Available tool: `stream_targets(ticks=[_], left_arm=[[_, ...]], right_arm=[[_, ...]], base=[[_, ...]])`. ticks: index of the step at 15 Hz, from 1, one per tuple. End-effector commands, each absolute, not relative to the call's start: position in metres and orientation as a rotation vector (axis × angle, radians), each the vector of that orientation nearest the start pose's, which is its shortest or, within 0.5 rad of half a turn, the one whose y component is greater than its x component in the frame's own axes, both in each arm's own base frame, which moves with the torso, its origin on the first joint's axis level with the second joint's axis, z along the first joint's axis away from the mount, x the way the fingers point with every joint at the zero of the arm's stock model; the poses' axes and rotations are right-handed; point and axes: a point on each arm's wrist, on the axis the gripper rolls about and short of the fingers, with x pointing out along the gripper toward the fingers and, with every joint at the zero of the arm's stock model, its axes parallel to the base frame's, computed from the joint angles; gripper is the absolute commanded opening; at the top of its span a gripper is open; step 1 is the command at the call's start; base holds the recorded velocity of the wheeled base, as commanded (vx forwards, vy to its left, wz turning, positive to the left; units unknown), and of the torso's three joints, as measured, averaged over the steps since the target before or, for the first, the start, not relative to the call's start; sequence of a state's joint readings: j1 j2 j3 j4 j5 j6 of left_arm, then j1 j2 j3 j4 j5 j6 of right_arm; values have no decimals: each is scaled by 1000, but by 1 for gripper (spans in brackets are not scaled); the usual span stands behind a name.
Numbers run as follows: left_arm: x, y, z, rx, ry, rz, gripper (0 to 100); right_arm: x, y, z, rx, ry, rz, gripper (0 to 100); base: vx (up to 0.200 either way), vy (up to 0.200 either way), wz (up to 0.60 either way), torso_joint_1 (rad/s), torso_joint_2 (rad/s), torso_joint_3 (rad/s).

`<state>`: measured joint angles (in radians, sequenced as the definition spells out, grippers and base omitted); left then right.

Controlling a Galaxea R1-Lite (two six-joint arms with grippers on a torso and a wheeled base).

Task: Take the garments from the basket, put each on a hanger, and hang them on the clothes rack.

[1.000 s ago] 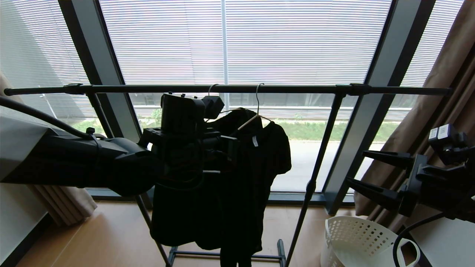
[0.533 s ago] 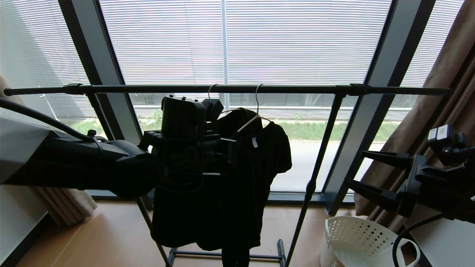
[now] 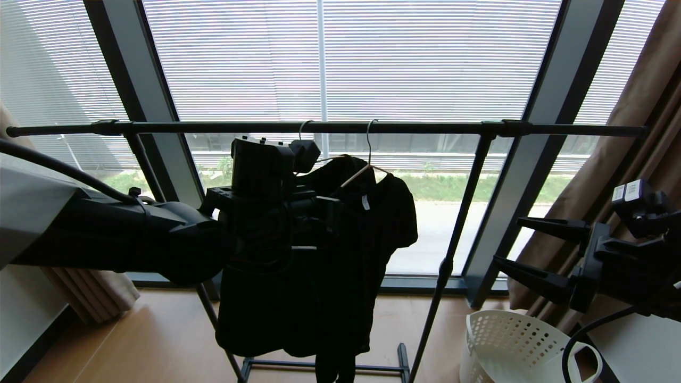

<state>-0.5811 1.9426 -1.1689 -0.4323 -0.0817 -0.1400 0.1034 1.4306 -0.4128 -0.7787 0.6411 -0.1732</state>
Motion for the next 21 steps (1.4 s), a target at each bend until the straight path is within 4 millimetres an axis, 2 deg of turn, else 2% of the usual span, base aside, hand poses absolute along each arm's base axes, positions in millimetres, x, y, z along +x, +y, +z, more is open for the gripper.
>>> stream_targets(ticks=[1, 8, 9, 15, 21], left_arm=[[320, -212, 175, -48, 384, -630, 0], [321, -213, 174, -48, 388, -632, 0], [321, -213, 174, -48, 386, -632, 100], [317, -210, 173, -46, 398, -626, 100], [307, -204, 185, -36, 369, -634, 100]], right_arm=[[207, 35, 164, -99, 173, 760, 100], [207, 35, 165, -100, 171, 760, 100], [207, 35, 165, -100, 171, 760, 100], [207, 35, 164, -99, 173, 760, 100], [207, 35, 164, -99, 174, 760, 100]], base=[[0, 0, 0, 0, 0, 0], [0, 0, 0, 0, 0, 0], [0, 0, 0, 0, 0, 0], [0, 0, 0, 0, 0, 0], [0, 0, 0, 0, 0, 0]])
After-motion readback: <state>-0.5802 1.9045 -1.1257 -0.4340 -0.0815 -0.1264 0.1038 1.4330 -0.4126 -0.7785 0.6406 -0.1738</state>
